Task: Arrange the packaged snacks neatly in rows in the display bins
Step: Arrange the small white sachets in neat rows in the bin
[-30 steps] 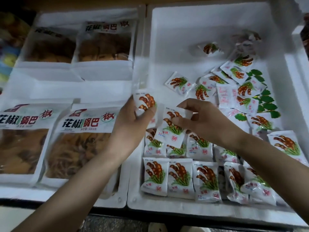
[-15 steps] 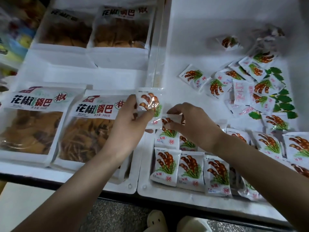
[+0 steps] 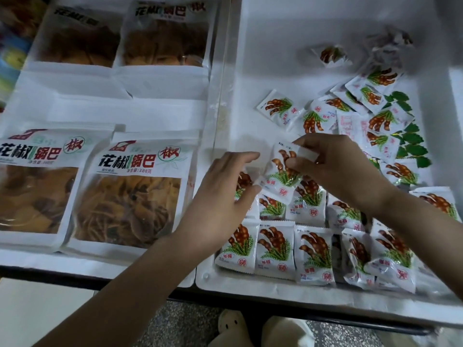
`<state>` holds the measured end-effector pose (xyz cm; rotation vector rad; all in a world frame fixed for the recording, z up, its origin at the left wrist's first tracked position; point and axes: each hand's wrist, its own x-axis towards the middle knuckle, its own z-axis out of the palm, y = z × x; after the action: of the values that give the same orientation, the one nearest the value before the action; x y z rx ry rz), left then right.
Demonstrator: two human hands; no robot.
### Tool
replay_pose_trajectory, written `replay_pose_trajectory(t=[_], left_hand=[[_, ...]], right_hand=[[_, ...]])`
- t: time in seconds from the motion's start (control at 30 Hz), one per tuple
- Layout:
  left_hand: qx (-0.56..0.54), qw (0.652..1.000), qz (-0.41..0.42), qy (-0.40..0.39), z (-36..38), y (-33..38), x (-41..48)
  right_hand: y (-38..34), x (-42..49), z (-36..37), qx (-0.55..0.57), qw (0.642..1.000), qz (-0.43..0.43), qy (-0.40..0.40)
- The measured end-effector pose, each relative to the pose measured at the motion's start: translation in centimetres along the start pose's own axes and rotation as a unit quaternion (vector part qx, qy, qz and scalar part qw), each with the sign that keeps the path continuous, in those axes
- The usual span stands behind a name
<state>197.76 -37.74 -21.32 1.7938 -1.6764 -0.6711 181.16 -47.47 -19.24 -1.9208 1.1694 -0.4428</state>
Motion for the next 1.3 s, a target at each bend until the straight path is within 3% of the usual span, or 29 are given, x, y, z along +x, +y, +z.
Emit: replay_pose_trajectory(t=[0.1, 0.17, 0.43, 0.63, 0.8, 0.9, 1.0, 1.2, 1.3], left_hand=[[0.187, 0.975, 0.113, -0.031, 0.7, -1.3, 0.1], [0.237, 0.962, 0.134, -0.036, 1.1, -2.1, 0.1], [0.238, 0.96, 0.137, -0.041, 0.7, -2.9, 0.1], [0.249, 0.958, 0.133, -0.053, 0.3, -2.9, 0.3], [0.219, 0.967, 0.123, -0.027, -0.3, -1.0, 3.7], [0.149, 0.982, 0.107, -0.045, 0.6, 0.9, 7.9], [0.12, 0.986, 0.099, -0.052, 2.8, 0.9, 12.4], [0.162, 0.983, -0.053, -0.064, 6.0, -1.3, 18.5], [0.181, 0.978, -0.086, -0.049, 6.3, -0.7, 19.6]], right_hand=[[0.9, 0.3, 0.4, -0.056, 0.998, -0.002, -0.017], [1.3, 0.3, 1.2, -0.069, 0.997, 0.0, -0.042], [1.7, 0.6, 2.5, -0.188, 0.977, -0.015, -0.097], [2.4, 0.0, 2.9, -0.23, 0.968, -0.086, -0.055], [3.1, 0.4, 0.6, -0.165, 0.981, -0.096, 0.027], [4.8, 2.3, -1.8, -0.176, 0.98, -0.056, 0.07], [6.8, 4.8, -3.3, -0.209, 0.976, -0.001, 0.058], [8.2, 8.1, -2.9, -0.311, 0.949, 0.025, 0.052], [8.2, 8.8, -2.5, -0.338, 0.939, 0.041, 0.049]])
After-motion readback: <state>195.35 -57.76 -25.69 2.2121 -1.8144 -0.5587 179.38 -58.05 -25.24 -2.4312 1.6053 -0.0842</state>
